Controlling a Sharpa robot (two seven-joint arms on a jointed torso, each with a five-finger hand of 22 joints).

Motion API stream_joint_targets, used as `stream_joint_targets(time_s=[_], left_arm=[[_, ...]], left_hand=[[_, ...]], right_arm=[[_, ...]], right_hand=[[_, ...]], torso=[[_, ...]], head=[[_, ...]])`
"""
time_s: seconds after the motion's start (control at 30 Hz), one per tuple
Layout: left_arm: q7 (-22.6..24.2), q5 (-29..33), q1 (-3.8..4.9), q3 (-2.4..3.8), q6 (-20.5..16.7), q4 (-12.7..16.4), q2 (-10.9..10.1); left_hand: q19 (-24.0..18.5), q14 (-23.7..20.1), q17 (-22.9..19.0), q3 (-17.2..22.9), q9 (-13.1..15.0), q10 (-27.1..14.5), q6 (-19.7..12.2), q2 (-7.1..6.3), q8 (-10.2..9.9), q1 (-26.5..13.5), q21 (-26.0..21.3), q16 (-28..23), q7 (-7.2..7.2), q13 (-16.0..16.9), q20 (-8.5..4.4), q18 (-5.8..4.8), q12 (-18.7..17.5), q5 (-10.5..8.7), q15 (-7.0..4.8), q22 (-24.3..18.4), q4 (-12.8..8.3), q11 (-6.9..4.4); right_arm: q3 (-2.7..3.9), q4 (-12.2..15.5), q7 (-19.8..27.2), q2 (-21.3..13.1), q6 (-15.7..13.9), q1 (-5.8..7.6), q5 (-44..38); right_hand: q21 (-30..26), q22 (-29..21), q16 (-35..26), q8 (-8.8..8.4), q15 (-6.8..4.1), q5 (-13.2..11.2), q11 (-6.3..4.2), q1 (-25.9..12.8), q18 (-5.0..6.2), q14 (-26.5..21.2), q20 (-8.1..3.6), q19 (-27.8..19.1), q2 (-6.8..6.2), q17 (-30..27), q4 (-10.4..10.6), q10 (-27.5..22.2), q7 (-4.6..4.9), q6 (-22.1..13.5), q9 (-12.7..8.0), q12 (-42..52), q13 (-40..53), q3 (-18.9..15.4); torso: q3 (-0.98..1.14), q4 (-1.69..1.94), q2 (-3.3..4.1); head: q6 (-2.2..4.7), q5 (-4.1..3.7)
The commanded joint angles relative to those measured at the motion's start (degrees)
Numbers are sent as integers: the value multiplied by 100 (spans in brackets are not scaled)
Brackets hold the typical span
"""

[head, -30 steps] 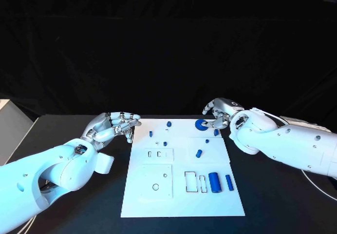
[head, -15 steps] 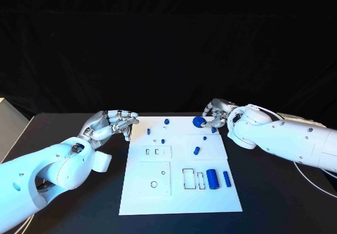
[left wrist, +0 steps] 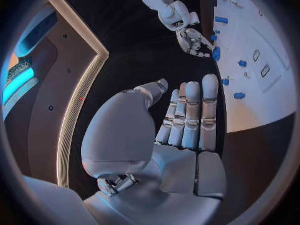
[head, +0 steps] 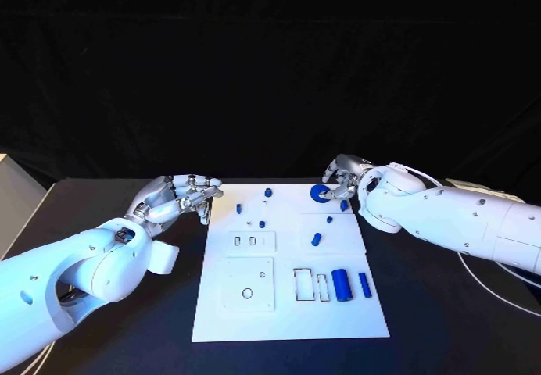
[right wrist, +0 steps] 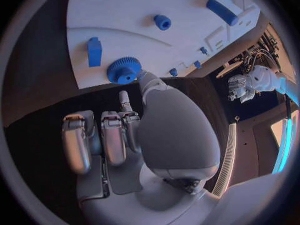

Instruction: Assemble the parts on the task board

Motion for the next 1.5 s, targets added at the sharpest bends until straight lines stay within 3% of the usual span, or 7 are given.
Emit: stream_joint_targets(time_s=[0.03, 0.23, 0.5, 1.23, 1.5], left_arm=[[33, -40, 0, 4, 117, 23, 15], [24, -48, 0, 4, 126, 42, 14], [17, -54, 1, 4, 126, 52, 9], [12, -55, 1, 4, 129, 47, 20], [10, -56, 1, 4, 128, 45, 23]], left_hand=[[-45, -15, -7, 6, 5, -34, -40, 20, -29, -19, 37, -23, -4, 9, 6, 10, -9, 20, 10, 6, -36, -9], [-45, -15, -7, 6, 5, -34, -40, 20, -29, -19, 37, -23, -4, 9, 6, 10, -9, 20, 10, 6, -36, -9], [-45, -15, -7, 6, 5, -34, -40, 20, -29, -19, 37, -23, -4, 9, 6, 10, -9, 20, 10, 6, -36, -9], [-55, -16, -8, 10, 11, -36, -41, 26, -26, -24, 51, -23, -4, 15, 7, 11, -4, 19, 9, 16, -42, -10], [-55, -16, -8, 10, 11, -36, -41, 26, -26, -24, 51, -23, -4, 15, 7, 11, -4, 19, 9, 16, -42, -10]], right_arm=[[0, -105, -41, 71, 59, -4, 9], [-1, -279, -41, 164, 113, -7, 44], [-5, -344, -42, 207, 291, -8, 51], [-25, -399, -34, 282, 569, -32, 116], [-28, -490, -27, 312, 552, -35, 216]], right_hand=[[12, 1507, 19, 35, 51, 31, 29, -14, -80, 579, 38, 600, 56, 1368, -1, 303, 12, -16, -2, 19, 1201, -37], [12, 1507, 20, 32, 53, 37, 31, -18, -80, 580, 40, 600, 62, 1374, 0, 291, 15, -22, -4, 10, 1189, -38], [12, 1507, 27, 31, 54, 39, 33, -21, -80, 584, 42, 600, 66, 1395, 0, 272, 16, -25, -4, -3, 1170, -39], [12, 1507, 30, 28, 61, 36, 38, -47, -80, 587, 48, 600, 82, 1409, 6, 264, 21, -32, -7, -9, 1164, -47], [12, 1507, 31, 34, 72, 159, 45, -103, -80, 586, 63, 600, 166, 1408, 2, 264, 27, -24, -8, -7, 1169, -20]], torso=[[2, 10, 5], [-4, 1, -4], [5, -14, -1], [0, -2, 5], [1, -3, 5]], head=[[-13, -4], [-19, 25], [-38, 27], [-53, 10], [-57, 10]])
